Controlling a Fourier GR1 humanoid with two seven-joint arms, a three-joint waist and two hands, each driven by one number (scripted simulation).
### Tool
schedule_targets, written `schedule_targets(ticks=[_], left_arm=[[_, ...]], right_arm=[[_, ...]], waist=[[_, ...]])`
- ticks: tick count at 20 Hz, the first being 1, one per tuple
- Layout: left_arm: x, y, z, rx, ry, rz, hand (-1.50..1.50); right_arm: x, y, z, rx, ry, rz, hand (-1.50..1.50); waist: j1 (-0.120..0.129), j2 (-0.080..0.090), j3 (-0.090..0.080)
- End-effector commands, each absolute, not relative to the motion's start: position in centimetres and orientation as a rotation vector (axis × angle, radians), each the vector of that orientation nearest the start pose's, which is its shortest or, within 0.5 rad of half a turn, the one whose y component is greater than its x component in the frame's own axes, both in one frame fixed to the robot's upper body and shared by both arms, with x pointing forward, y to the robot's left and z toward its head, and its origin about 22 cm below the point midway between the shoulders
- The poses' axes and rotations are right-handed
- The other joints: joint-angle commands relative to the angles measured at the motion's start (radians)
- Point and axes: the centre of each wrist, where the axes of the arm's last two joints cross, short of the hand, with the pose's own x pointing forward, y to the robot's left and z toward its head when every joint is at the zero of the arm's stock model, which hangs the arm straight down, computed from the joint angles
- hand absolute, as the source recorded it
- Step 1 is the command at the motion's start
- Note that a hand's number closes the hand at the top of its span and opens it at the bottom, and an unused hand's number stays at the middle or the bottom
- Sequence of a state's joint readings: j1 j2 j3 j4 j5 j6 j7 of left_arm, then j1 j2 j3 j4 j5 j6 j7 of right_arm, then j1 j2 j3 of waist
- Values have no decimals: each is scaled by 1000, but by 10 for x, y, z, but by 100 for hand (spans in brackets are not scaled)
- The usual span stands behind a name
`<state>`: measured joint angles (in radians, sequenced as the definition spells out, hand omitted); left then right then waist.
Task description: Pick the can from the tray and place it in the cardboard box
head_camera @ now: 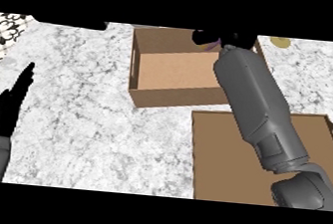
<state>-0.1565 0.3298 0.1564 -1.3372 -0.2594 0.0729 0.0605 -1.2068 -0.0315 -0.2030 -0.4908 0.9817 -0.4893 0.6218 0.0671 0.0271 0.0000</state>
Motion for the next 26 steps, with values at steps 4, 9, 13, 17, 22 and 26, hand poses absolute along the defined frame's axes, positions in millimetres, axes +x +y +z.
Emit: schedule_targets(ticks=[4, 9, 13, 17, 22, 26], left_arm=[[286, 335, 34, 585, -1429, -265, 0], [275, 331, 21, 602, -1426, -240, 0], [286, 338, 32, 588, -1403, -268, 0], [290, 340, 36, 633, -1413, -233, 0], [256, 351, 7, 642, -1374, -218, 0], [259, 366, 10, 638, -1355, -202, 0]], right_arm=[[460, -101, 117, -949, -1254, 245, -150], [464, -100, 136, -975, -1411, 182, -150], [465, -107, 136, -997, -1541, 67, -150], [468, -115, 157, -957, -1606, -119, -150], [464, -136, 143, -891, -1651, -209, -150], [459, -162, 156, -864, -1659, -221, -150]], waist=[[14, 5, 1], [6, -2, 1], [2, 3, 1], [-23, -8, 1], [-46, -24, 1], [-81, -35, 0]])
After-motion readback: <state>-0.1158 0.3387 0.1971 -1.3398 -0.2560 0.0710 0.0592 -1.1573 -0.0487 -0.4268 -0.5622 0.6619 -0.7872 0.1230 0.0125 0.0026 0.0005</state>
